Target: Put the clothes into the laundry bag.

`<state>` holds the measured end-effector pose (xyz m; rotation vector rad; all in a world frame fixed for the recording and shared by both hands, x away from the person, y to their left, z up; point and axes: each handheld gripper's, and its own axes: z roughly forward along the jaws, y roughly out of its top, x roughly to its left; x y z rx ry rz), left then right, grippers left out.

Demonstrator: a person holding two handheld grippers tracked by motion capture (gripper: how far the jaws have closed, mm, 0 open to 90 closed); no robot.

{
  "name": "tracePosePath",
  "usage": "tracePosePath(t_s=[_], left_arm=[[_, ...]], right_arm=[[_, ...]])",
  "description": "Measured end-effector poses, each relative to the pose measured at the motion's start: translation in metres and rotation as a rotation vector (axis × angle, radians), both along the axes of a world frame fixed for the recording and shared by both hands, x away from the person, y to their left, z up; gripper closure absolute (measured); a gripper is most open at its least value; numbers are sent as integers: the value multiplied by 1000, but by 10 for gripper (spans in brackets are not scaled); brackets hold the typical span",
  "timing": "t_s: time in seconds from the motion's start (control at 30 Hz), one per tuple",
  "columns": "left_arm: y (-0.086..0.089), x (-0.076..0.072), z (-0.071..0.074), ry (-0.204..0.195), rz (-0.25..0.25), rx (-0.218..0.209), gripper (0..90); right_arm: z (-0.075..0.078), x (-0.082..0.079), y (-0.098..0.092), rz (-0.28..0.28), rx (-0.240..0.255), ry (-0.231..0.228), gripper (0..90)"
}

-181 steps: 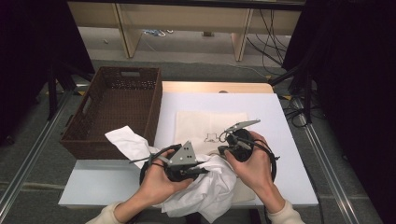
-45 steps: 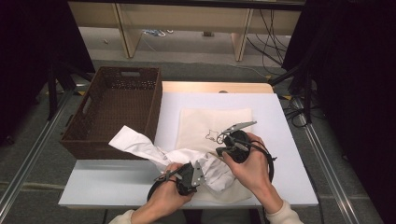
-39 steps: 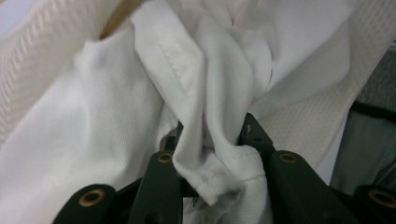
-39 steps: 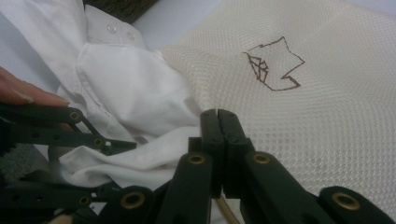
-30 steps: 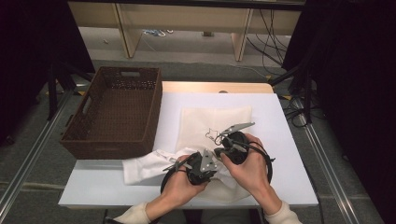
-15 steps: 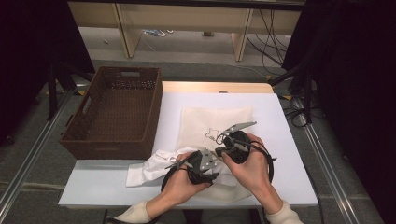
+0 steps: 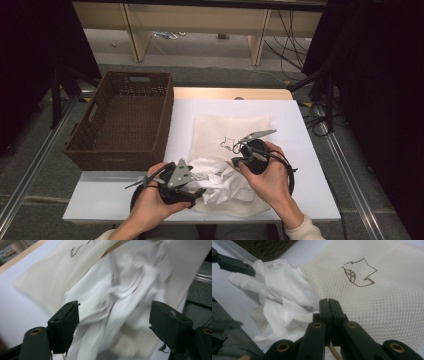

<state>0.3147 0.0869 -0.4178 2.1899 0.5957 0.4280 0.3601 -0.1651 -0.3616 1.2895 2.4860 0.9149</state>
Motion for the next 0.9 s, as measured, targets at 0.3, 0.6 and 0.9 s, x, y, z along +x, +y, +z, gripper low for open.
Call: tracePosePath(t_s=[0.3, 0.6, 0.9], left_arm=[[31, 10, -33, 70, 70, 107, 221], [33, 25, -57, 76, 89, 203, 339], [31, 29, -58, 96, 109, 176, 774]], right_arm=[[-1, 1, 1, -4, -2, -3, 900], [-2, 2, -1, 15, -14, -11, 900], [-2, 2, 0, 6, -9, -10, 900]])
